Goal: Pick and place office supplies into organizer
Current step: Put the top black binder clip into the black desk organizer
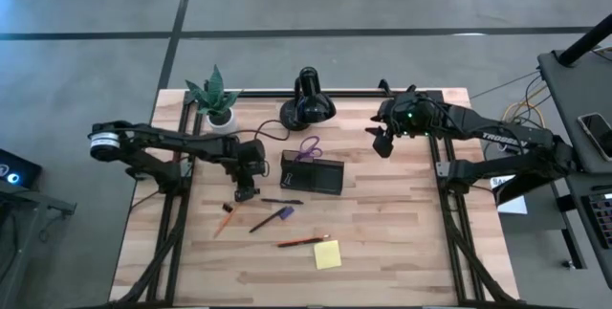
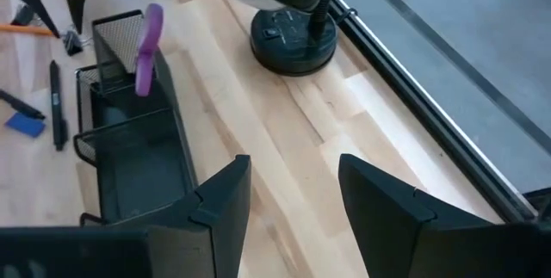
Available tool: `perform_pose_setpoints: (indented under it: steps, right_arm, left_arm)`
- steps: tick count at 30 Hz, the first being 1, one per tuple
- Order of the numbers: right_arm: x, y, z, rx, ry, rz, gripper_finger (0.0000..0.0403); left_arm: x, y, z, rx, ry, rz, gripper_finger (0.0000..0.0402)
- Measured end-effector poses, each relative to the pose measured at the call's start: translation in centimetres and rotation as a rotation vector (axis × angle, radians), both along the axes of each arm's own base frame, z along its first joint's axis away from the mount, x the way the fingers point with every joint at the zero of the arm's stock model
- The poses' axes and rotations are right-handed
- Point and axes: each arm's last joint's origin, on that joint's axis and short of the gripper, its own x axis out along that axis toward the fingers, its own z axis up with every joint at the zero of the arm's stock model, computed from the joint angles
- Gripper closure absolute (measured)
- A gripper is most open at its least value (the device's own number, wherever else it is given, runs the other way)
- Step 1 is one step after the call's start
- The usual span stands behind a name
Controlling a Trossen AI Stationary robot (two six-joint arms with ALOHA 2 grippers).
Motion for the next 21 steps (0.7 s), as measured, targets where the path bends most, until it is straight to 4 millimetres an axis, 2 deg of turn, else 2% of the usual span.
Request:
perform_pose_setpoints:
  steps: [5,11,15,18,21]
  right_arm:
    - [0.0,0.0,0.0,0.005,-0.002,-0.004,0.0239]
    - [0.0,0.0,0.0,0.019,-0.009,-0.017,0.0240]
    - [0.0,0.0,0.0,0.018,-0.009,-0.017,0.0244]
    - [0.0,0.0,0.0,0.018,-0.009,-0.017,0.0247]
    - [0.0,0.0,0.0,0.018,-0.009,-0.018,0.0248]
  left_arm:
    - [0.6,0.1,-0.1,-0.004,-0.018,-0.001,0.0341]
    - [0.2,-0.1,-0.4,-0.028,0.005,-0.009,0.0389]
    - [0.0,-0.1,0.0,-0.021,0.011,-0.011,0.0399]
    - [0.1,0.0,0.8,-0.015,-0.001,-0.004,0.0401]
    - [0.5,0.1,2.5,-0.003,-0.020,-0.002,0.0401]
